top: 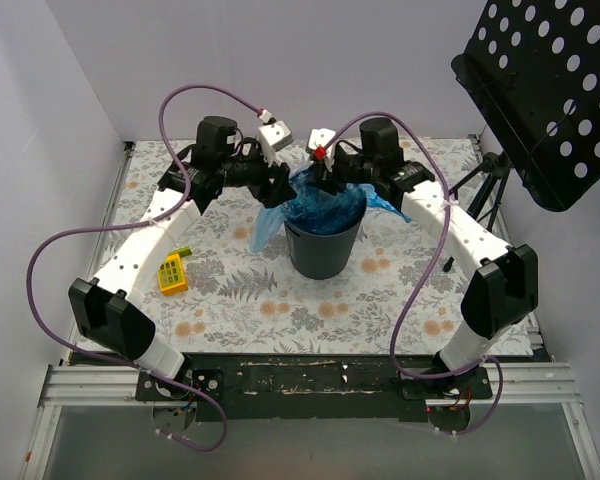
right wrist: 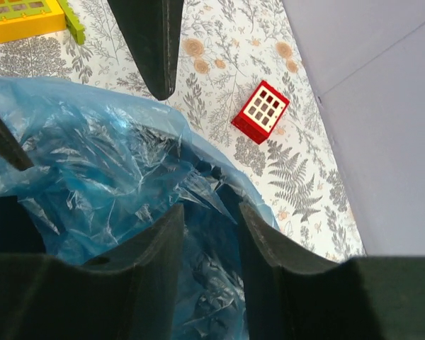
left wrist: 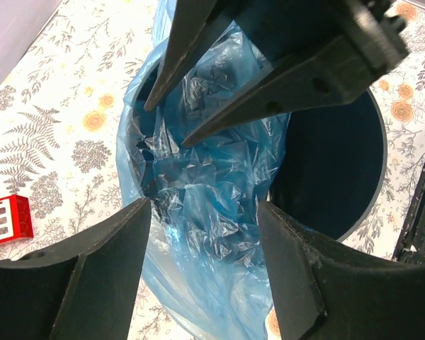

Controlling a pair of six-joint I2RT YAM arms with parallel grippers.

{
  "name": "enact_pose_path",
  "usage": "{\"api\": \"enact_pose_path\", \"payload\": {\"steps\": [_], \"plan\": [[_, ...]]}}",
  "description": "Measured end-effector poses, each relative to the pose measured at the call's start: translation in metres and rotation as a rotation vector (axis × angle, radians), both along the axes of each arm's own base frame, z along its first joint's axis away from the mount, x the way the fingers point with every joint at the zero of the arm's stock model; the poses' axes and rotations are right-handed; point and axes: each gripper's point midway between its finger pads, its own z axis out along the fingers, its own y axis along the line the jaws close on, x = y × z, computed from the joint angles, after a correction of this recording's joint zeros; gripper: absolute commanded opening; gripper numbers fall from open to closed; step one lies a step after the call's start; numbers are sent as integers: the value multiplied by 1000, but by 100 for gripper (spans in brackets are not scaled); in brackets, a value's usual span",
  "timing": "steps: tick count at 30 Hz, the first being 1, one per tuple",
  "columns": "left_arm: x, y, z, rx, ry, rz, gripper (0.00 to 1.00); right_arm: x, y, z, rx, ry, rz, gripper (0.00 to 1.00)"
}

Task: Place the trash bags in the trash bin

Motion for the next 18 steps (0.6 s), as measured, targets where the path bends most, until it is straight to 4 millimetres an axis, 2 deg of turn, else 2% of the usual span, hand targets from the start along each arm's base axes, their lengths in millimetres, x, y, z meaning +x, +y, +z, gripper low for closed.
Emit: {"api": "enact_pose_path", "payload": {"steps": [2, 6, 13, 18], "plan": [[-1, 1, 3, -2, -10, 4, 61, 3, 5, -1, -4, -3, 12, 24], [-1, 3, 5, 1, -19, 17, 61, 5, 11, 1, -7, -9, 29, 2], [-2, 5, 0, 8, -14, 23, 61, -3, 6, 6, -19, -16, 38, 1], [-10, 5, -5, 1, -1, 1, 61, -26, -7, 33, -10, -47, 48, 1]]}}
